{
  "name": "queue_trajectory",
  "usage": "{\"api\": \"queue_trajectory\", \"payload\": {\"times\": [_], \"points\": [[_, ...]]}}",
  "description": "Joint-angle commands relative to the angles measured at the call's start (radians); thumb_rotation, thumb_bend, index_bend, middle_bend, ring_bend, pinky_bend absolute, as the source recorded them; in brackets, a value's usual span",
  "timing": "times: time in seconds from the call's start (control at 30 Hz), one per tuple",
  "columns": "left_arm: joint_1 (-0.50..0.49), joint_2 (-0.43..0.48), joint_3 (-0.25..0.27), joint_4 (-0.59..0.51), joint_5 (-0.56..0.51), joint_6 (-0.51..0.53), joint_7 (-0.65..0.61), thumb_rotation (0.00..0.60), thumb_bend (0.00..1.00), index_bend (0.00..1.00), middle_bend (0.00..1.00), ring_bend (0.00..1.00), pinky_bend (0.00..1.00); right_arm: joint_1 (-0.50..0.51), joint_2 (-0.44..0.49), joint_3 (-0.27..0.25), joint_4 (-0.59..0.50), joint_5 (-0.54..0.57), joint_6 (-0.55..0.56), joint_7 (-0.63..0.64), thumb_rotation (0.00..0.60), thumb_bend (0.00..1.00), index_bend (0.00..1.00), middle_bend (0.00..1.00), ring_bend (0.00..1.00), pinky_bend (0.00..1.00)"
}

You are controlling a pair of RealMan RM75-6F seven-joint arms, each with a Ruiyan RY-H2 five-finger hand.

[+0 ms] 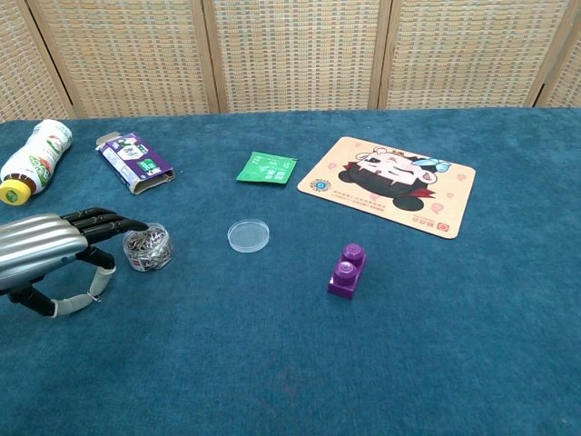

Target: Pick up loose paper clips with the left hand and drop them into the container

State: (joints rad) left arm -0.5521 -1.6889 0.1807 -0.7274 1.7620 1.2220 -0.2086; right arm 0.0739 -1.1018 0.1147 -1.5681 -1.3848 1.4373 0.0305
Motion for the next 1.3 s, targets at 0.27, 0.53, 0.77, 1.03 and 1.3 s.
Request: {"api": "queue_trajectory", "payload": {"times": [0.27,0.53,0.77,1.03,1.3], "points": [[-0.004,0.017,-0.011,-0.016,0.000,0.027,0.001,0.600,0.49,0.68,0.00,0.00,0.00,0.000,0.000,0.000,-0.001,-0.001,0.001,-0.001,0.600,0.00,0.02,0.00,0.00,0.00],[-0.002,0.062,-0.016,-0.061,0.007,0.072,0.000,0.600,0.49,0.69,0.00,0.00,0.00,-0.001,0.001,0.000,-0.002,0.000,0.001,0.001,0.600,0.00,0.02,0.00,0.00,0.00],[-0.020,0.120,-0.063,-0.128,-0.019,0.098,0.002,0.600,0.49,0.69,0.00,0.00,0.00,0.000,0.002,0.000,-0.003,0.000,0.000,0.002,0.600,0.00,0.02,0.00,0.00,0.00],[-0.088,0.106,-0.127,-0.171,-0.075,-0.009,0.041,0.600,0.49,0.70,0.00,0.00,0.00,0.002,-0.001,0.000,-0.002,0.002,-0.004,-0.005,0.600,0.00,0.02,0.00,0.00,0.00],[-0.112,0.070,-0.143,-0.179,-0.096,-0.060,0.090,0.600,0.49,0.70,0.00,0.00,0.00,0.001,0.001,0.002,0.003,0.008,-0.006,0.006,0.600,0.00,0.02,0.00,0.00,0.00]]}}
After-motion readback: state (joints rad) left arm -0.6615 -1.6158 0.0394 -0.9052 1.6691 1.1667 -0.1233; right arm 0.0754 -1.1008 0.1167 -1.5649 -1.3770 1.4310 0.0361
